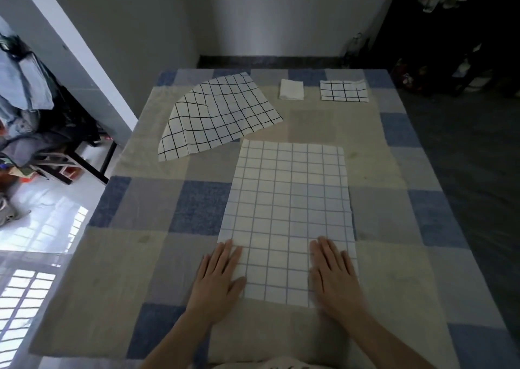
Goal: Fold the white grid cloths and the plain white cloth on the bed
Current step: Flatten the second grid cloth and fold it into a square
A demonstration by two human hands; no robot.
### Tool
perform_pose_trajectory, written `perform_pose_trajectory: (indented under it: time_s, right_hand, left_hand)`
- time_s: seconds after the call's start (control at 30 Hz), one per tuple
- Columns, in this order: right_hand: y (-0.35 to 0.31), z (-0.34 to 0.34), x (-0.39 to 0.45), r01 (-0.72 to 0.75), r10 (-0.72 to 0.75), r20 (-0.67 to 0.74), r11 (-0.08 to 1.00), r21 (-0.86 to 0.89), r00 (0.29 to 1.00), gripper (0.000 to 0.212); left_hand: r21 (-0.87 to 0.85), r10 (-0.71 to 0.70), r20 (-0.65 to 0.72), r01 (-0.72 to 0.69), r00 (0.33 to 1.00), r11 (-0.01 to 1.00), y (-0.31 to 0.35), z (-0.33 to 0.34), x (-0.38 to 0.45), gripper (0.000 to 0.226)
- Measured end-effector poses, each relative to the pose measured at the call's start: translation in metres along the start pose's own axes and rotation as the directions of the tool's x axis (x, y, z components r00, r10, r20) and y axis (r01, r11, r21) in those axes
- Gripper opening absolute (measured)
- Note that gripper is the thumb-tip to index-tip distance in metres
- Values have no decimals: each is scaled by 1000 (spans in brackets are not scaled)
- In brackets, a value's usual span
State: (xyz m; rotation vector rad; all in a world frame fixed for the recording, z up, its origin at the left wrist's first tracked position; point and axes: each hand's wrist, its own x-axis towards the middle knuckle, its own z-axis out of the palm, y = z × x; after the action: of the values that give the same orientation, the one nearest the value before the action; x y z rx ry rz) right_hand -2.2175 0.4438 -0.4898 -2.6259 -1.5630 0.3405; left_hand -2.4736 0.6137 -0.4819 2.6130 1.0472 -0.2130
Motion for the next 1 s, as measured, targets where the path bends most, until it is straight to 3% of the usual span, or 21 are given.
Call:
perform_pose_trajectory:
  time_s: [0.2, 0.37, 0.43, 0.5, 0.67, 0.87, 1.0]
  right_hand:
    - [-2, -10, -2, 3, -2, 75, 1000, -14, 997, 58]
    - [-15, -31, -3, -2, -1, 57, 999, 54, 998, 57]
    - [-26, -40, -12, 54, -54, -3, 995, 87, 999, 54]
    - [-37, -41, -24, 85, -88, 33, 991, 100, 996, 51]
    - [-46, -37, -35, -2, -21, 145, 988, 155, 989, 70]
    - [-51, -49, -24, -57, 30, 155, 983, 177, 987, 39]
    - [-53, -49, -18, -63, 45, 145, 991, 122, 988, 30]
  left_hand:
    - [19, -41, 59, 40, 997, 999, 14, -16, 1, 81]
    - [119, -47, 186, 26, 981, 993, 18, -42, 4, 86]
    - [148, -32, 231, -3, 972, 989, 17, -52, 5, 93]
    - [162, -25, 263, -19, 965, 987, 19, -58, 9, 101]
    - [183, 17, 249, -65, 968, 981, 21, -63, 15, 108]
    - [181, -5, 286, -49, 958, 982, 21, -62, 11, 108]
    - [234, -13, 307, -62, 951, 970, 24, -69, 14, 113]
